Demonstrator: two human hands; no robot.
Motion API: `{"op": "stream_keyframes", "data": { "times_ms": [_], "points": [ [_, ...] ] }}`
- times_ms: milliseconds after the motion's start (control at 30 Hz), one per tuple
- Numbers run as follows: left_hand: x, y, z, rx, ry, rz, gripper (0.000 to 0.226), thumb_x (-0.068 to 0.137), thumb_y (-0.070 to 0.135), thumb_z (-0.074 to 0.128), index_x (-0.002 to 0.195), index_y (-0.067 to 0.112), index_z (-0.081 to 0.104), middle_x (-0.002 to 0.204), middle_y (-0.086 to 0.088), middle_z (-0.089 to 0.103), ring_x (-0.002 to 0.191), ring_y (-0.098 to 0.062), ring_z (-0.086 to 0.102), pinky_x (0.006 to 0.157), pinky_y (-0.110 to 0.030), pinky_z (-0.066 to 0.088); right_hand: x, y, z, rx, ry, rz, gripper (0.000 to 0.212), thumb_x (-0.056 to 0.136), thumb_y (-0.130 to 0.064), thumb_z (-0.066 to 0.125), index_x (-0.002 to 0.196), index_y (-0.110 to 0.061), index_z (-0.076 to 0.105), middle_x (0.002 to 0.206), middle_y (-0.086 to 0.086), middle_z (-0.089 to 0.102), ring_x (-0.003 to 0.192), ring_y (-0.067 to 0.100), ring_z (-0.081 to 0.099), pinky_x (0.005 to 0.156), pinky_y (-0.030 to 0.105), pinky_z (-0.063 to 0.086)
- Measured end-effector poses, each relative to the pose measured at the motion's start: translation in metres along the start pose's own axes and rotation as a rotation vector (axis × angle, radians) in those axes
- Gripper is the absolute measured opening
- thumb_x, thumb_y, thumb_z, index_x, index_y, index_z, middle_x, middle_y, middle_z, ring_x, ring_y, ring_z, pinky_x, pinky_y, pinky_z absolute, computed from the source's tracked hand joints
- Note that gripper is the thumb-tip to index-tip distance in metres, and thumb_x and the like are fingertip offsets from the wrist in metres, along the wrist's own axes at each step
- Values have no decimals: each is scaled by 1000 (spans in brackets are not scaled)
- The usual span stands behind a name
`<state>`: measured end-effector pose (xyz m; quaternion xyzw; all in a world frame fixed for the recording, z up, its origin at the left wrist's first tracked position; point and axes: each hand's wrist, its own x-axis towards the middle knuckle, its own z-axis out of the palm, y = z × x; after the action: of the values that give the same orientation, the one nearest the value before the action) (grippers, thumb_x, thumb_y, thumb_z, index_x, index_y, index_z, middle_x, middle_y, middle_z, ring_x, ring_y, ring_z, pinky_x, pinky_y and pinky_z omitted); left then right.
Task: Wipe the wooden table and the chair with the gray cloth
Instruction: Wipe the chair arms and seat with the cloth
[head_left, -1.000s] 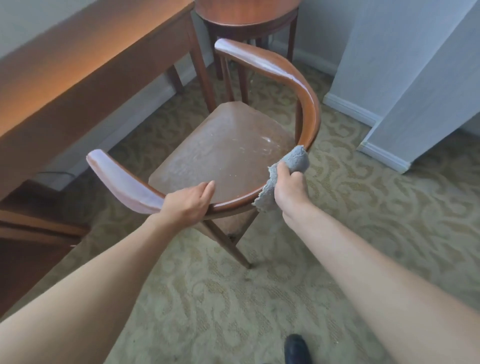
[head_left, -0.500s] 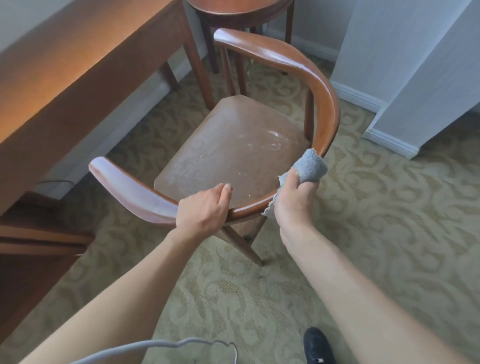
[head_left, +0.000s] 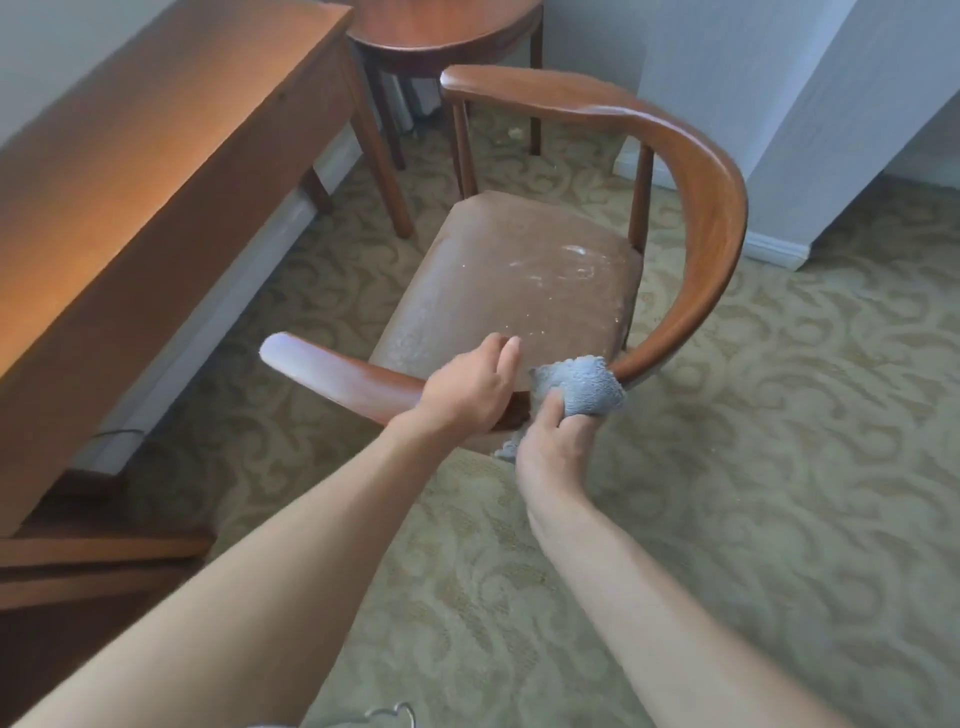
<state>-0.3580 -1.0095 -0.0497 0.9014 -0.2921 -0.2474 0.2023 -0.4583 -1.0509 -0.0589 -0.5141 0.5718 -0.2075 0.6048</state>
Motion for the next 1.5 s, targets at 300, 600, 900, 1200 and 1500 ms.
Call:
{"op": "stream_keyframes", "data": {
  "times_ms": [300,600,900,1200,1500],
  "points": [
    [-8,-42,-1,391,161,206,26,105,31,29,119,28,50,105,11,71,86,-25,69,81,-38,48,-21,-4,10,-156,18,14,59,106,-21,44,154,-2,16,150,24,43,133,35,50,106,35,40],
    [-8,-41,-7,426,108,200,38,98,40,25,129,34,45,106,13,72,98,-12,67,92,-32,43,-48,-4,41,-43,-227,446,52,108,-39,34,126,5,55,130,21,64,120,35,61,94,35,47],
    [-13,-41,-9,195,160,168,26,105,35,31,124,32,49,100,18,73,94,-20,66,88,-33,45,-63,4,56,528,-170,535,38,106,-39,47,104,-9,71,106,12,78,100,25,75,100,49,55],
    [4,-103,-47,192,-22,422,35,105,34,33,136,23,46,107,-2,73,99,-28,67,78,-37,49,-81,11,101,840,-18,460,39,106,-38,48,124,-8,65,120,13,74,113,29,70,106,57,50],
    [40,-161,-98,257,-33,170,39,96,51,19,122,39,45,103,14,74,101,-24,67,87,-43,49,-107,11,171,993,142,463,37,103,-43,52,119,-13,65,108,5,79,98,22,77,88,43,60]
  ]
}}
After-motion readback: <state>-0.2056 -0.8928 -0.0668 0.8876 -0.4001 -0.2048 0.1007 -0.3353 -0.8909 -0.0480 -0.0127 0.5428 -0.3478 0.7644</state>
